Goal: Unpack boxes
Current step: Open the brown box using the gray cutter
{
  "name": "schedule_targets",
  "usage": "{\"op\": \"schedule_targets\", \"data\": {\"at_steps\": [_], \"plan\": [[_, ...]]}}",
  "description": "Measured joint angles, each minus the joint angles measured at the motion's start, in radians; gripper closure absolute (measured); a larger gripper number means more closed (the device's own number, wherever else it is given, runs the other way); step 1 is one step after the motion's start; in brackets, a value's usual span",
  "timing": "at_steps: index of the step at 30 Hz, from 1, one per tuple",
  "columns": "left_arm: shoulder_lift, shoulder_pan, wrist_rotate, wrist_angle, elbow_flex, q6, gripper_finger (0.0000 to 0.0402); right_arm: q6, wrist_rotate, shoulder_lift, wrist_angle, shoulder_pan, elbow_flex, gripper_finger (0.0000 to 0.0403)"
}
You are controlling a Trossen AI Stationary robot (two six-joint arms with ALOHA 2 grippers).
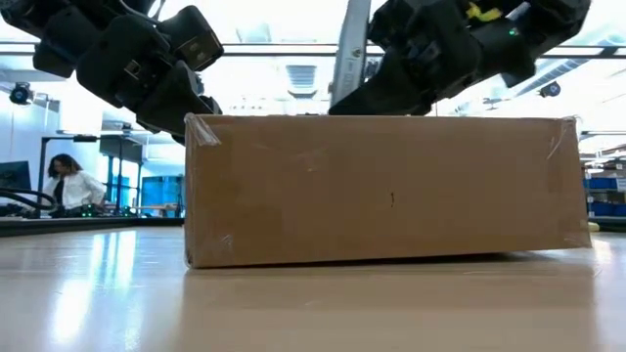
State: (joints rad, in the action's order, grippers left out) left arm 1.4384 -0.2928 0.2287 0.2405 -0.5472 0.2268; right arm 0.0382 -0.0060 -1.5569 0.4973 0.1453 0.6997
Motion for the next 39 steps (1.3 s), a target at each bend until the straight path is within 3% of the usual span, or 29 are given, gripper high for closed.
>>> {"op": "schedule_targets", "data": {"at_steps": [15, 30, 39], "plan": [[0.002, 0.0, 0.016, 0.005, 0.0, 0.017, 0.0234, 0.072, 0.069, 0.141, 0.049, 0.045, -0.152, 0.0362], [0.002, 0.0, 0.02, 0.006, 0.001, 0.018, 0.0238, -0.009, -0.028, -0.149, 0.167, 0.005, 0.063, 0.0362], [0.001, 0.0, 0.019, 0.004, 0.001, 0.018, 0.0245, -0.036, -0.017, -0.161, 0.189, -0.025, 0.093, 0.0362]]}}
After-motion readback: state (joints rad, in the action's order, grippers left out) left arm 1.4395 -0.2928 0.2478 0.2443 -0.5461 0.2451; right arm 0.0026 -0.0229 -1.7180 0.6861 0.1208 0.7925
